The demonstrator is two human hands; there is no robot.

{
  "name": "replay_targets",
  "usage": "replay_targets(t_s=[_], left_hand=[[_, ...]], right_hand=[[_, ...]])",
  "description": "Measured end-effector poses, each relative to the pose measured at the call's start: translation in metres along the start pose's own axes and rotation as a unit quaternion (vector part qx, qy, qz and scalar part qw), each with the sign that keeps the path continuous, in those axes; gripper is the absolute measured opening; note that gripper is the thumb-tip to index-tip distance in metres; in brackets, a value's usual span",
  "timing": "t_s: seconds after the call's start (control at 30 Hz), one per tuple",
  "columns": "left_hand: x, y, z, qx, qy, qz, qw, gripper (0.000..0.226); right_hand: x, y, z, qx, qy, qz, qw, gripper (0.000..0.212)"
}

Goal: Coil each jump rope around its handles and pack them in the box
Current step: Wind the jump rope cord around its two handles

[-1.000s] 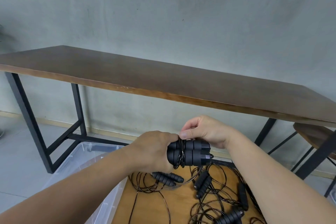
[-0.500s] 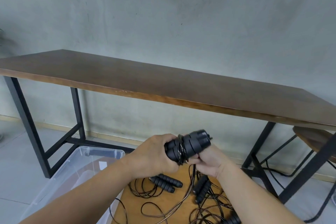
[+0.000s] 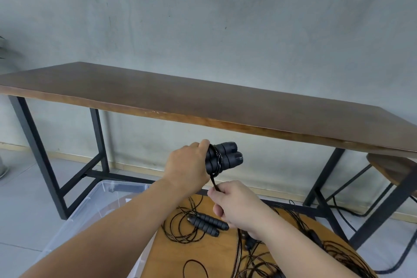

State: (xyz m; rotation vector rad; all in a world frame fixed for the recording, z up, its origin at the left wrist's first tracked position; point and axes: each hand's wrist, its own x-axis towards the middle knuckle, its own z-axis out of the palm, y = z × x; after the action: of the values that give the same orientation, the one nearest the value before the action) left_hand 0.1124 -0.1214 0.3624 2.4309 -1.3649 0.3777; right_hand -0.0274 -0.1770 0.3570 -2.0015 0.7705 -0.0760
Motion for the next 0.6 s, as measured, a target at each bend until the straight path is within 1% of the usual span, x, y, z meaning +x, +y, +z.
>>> replay_targets(t_s=[0.07,0.13,0.27,0.37,0.47,0.6], left_hand=[[0.004,-0.003,0.002,0.038,0.004,0.007,0.999,0.044],[0.005,-0.005,0.003,0.068,0.002,0.021,0.997,0.043],[0.007,0.0,0.001,0.105,0.006,0.065,0.992,0.04],[0.008,0.004,0.001,0.142,0.0,0.075,0.987,0.031],[0.007,0.007,0.0,0.161,-0.032,0.069,0.984,0.023],[0.002,0.004,0.0,0.145,-0.056,0.076,0.985,0.024]], right_hand=[[-0.007,-0.009,-0.007,-0.07,0.013,-0.014,0.997,0.037],[-0.009,-0.022,-0.018,-0.153,0.028,-0.041,0.987,0.036],[-0.004,-0.045,-0.04,-0.277,0.045,-0.072,0.957,0.035],[-0.007,-0.061,-0.043,-0.362,0.038,-0.098,0.926,0.032],[-0.013,-0.07,-0.038,-0.4,0.03,-0.119,0.908,0.041],[-0.014,-0.075,-0.044,-0.415,0.001,-0.125,0.901,0.038]])
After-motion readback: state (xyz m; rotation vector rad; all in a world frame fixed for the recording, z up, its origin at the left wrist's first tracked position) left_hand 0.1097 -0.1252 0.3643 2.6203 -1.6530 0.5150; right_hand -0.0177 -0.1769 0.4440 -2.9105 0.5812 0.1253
